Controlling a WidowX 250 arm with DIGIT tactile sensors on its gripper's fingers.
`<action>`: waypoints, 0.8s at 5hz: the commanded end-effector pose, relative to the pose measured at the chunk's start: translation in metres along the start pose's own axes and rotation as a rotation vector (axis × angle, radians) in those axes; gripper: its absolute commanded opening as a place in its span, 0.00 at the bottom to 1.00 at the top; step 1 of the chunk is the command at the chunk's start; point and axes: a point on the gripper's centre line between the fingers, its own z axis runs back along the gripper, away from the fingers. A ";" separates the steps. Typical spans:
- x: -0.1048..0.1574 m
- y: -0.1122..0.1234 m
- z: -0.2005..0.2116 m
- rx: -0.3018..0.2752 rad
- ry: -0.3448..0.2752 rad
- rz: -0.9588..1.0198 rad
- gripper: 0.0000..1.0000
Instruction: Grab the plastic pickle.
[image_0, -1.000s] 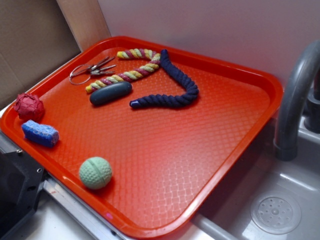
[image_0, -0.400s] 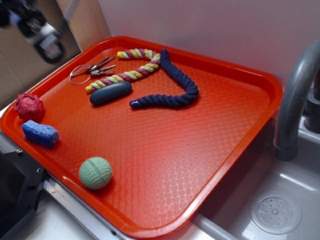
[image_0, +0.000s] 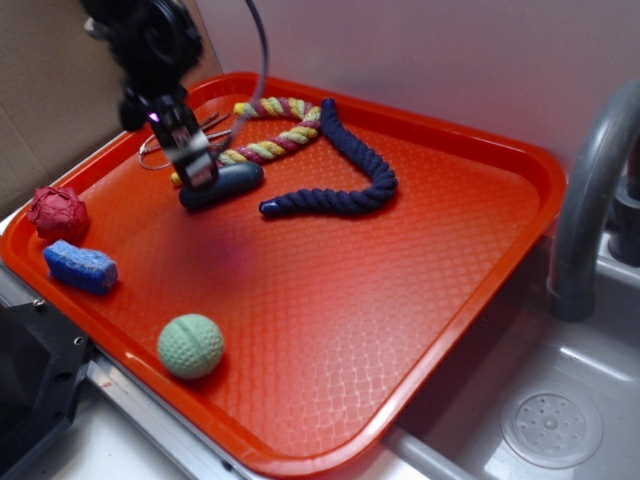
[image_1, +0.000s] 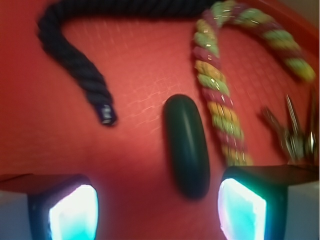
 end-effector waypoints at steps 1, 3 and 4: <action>0.019 0.014 -0.041 -0.066 0.099 -0.016 1.00; 0.021 0.010 -0.061 -0.087 0.193 0.003 0.00; 0.019 0.008 -0.063 -0.097 0.199 -0.002 0.00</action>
